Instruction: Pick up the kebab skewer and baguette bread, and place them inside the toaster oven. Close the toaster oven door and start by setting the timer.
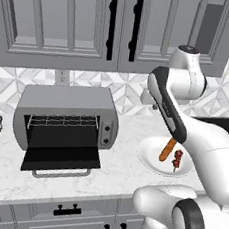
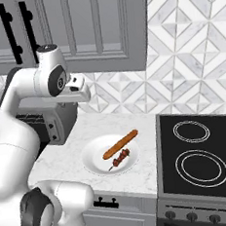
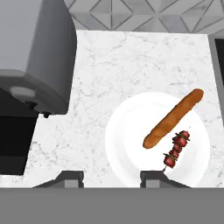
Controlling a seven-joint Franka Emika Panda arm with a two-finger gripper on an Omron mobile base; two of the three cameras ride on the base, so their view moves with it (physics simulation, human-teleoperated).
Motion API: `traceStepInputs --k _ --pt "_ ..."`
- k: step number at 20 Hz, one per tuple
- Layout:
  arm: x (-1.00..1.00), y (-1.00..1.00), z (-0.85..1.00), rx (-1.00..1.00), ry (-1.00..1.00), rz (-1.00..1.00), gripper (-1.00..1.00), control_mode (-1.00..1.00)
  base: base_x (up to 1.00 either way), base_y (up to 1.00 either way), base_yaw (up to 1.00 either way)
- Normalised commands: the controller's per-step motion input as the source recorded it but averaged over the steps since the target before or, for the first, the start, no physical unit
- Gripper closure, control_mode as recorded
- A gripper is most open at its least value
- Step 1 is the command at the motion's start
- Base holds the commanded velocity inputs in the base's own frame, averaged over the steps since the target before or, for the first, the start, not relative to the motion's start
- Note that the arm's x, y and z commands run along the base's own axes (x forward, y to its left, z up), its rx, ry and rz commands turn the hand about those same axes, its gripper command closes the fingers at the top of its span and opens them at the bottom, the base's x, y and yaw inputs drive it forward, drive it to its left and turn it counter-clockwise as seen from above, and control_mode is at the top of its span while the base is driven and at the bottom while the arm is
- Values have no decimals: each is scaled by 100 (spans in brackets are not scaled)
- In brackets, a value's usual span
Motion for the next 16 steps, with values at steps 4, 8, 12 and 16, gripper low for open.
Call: traceStepInputs --k 4,8,12,16 --pt "-53 0 -4 0 -1 0 -100 -100 0 0 0" --pt "-77 56 -32 0 -9 2 -100 -100 0 0 0" --pt "-20 100 -45 -2 -13 -3 -100 -100 0 0 0" --pt "0 100 -36 -3 -20 -4 -100 -100 0 0 0"
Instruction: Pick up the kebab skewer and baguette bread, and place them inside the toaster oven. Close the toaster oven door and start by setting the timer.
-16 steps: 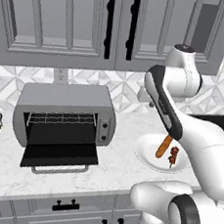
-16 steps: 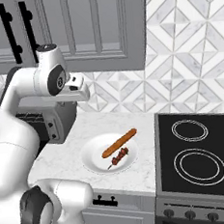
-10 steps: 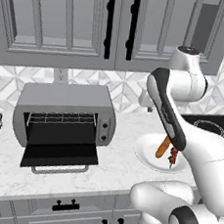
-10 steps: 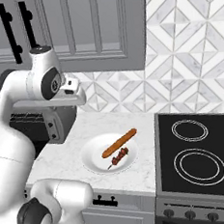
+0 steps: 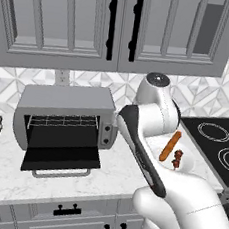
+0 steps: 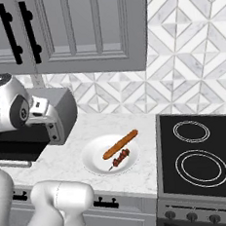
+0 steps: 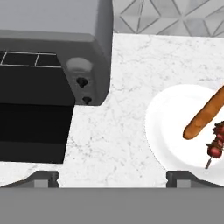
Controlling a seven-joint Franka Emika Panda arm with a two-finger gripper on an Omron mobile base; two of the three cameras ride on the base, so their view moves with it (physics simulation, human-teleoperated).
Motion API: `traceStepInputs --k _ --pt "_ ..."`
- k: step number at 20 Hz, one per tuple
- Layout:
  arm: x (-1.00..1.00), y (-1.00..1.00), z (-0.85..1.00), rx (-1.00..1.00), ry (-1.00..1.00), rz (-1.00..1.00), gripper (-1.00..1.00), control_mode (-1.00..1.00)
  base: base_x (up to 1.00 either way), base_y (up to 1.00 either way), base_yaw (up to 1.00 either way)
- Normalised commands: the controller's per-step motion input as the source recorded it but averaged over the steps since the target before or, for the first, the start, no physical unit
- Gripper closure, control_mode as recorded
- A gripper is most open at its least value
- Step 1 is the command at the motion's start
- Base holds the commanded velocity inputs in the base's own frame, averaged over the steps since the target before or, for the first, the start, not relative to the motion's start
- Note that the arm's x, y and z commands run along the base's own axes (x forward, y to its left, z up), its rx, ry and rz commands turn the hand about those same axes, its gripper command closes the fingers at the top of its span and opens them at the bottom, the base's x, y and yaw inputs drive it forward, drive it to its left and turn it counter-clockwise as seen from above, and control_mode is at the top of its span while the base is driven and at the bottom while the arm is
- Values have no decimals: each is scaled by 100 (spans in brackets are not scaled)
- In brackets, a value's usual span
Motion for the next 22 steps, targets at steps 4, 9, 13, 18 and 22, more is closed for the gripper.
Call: traceStepInputs --k 4,9,13,18,22 --pt "4 100 -27 -9 -14 -8 -100 -100 0 0 0" --pt "3 100 -17 -8 -1 -6 -100 -100 0 0 0" --pt "5 90 -8 -8 0 -5 -100 -100 0 0 0" --pt "2 82 -11 -2 0 -2 -100 -100 0 0 0" --pt "1 42 -5 0 -15 0 -100 -100 0 0 0"
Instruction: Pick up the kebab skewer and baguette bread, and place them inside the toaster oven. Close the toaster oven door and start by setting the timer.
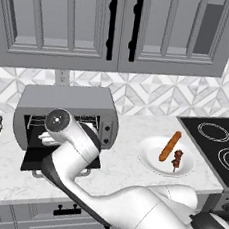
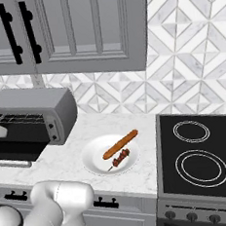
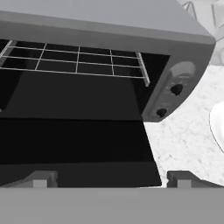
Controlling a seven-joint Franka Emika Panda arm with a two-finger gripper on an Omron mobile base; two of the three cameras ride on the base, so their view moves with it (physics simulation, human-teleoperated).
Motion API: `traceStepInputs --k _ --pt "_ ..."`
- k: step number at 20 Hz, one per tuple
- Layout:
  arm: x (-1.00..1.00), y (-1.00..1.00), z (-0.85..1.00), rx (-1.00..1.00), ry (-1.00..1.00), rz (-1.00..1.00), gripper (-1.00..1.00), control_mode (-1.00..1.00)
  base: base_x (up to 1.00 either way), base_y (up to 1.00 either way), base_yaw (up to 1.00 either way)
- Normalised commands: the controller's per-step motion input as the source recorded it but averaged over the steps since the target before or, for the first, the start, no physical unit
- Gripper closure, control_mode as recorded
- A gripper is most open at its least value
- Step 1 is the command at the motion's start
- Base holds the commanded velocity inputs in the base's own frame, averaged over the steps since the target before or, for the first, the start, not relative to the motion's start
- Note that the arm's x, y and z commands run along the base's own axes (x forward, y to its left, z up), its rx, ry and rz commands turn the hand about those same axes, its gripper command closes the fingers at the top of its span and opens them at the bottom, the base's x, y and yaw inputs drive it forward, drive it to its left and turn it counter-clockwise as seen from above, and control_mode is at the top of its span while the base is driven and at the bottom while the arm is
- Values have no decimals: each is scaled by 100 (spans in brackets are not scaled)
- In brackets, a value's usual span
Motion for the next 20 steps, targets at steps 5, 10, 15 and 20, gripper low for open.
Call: traceStepInputs --k 5,10,15,20 --pt "51 3 -12 0 -23 -5 -100 -100 0 0 0" --pt "43 6 -15 -1 -33 0 -100 -100 0 0 0" --pt "16 5 -3 0 -42 0 -100 -100 0 0 0" --pt "15 31 -3 0 -29 0 -100 -100 0 0 0"
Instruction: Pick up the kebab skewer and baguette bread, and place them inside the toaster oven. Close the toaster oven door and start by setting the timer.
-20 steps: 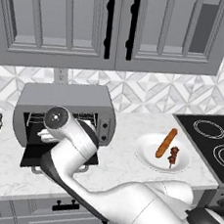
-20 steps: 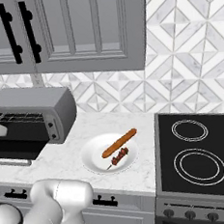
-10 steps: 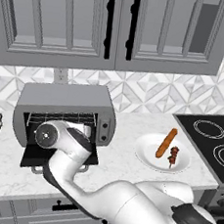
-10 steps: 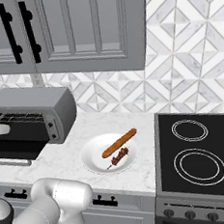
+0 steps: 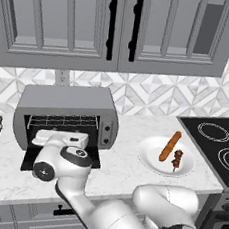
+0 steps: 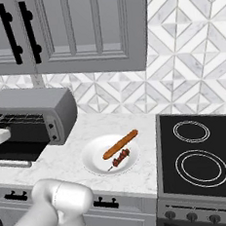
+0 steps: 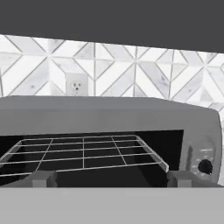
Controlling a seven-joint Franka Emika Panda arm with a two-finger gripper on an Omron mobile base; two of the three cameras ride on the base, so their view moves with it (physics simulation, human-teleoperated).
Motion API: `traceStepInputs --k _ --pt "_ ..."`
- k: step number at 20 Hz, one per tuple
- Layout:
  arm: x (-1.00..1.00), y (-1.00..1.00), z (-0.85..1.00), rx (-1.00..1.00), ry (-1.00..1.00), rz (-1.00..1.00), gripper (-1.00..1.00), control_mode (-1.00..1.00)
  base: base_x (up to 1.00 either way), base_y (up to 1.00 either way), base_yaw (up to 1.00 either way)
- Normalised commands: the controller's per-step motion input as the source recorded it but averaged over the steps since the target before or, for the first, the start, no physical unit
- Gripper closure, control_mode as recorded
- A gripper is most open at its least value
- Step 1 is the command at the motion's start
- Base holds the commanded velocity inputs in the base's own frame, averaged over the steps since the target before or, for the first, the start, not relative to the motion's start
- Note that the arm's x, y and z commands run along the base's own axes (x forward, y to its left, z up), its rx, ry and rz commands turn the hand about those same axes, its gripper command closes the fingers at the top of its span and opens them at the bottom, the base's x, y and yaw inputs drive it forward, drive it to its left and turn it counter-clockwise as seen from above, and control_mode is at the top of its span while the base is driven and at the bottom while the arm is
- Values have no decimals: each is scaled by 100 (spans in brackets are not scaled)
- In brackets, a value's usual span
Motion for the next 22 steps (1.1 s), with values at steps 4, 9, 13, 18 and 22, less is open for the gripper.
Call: traceStepInputs --k 4,9,13,18,22 --pt "51 17 -5 0 -8 0 -100 -100 0 0 0" --pt "39 16 -8 0 0 -1 -100 -100 0 0 0" --pt "34 29 -29 0 0 -2 -100 -100 0 0 0" --pt "48 16 -21 0 3 -3 -100 -100 0 0 0" --pt "52 17 -17 -3 7 -3 -100 -100 0 0 0"
